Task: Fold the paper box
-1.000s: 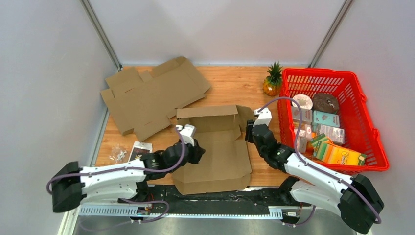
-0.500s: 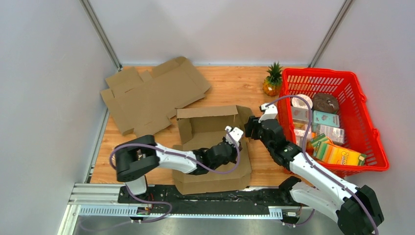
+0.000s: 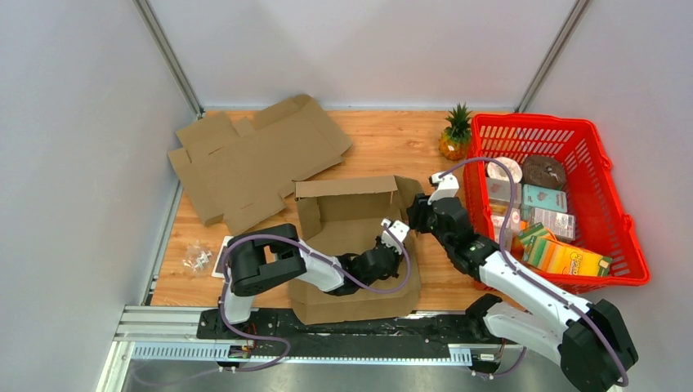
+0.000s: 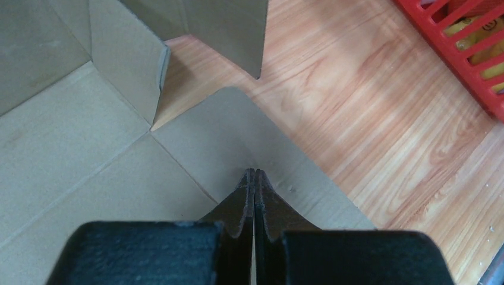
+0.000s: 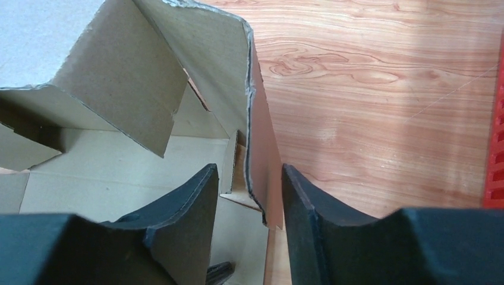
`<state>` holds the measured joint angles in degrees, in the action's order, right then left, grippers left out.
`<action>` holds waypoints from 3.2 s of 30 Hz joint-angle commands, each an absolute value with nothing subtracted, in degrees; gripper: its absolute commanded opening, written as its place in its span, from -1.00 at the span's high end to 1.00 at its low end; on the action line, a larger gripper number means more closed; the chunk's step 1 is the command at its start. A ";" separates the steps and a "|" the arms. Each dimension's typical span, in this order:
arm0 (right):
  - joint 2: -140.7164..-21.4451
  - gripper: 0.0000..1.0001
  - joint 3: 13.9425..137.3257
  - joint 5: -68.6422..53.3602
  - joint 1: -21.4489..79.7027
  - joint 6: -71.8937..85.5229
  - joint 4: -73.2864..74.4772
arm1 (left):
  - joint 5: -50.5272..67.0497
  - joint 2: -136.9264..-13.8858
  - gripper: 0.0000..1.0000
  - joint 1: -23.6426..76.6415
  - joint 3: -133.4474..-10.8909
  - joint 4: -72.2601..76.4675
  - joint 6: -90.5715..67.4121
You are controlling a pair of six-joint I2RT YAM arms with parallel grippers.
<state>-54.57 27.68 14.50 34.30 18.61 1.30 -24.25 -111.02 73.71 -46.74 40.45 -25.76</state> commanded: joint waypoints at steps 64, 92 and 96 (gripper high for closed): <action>-61.80 -0.39 45.88 16.89 33.13 2.20 15.74 | -31.38 -114.61 1.00 73.13 -42.45 45.44 -37.70; -64.51 -0.32 33.67 -8.96 32.96 -6.15 -14.14 | -30.67 -114.70 1.00 72.16 -40.87 47.72 -38.85; -66.71 -0.13 32.00 -8.27 33.31 -6.86 -18.80 | -30.67 -114.70 1.00 72.07 -40.87 47.81 -38.67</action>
<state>-65.34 32.62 -7.75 33.12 -4.91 -10.31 -30.50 -113.38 72.60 -42.04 49.78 -38.44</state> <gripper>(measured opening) 0.621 0.006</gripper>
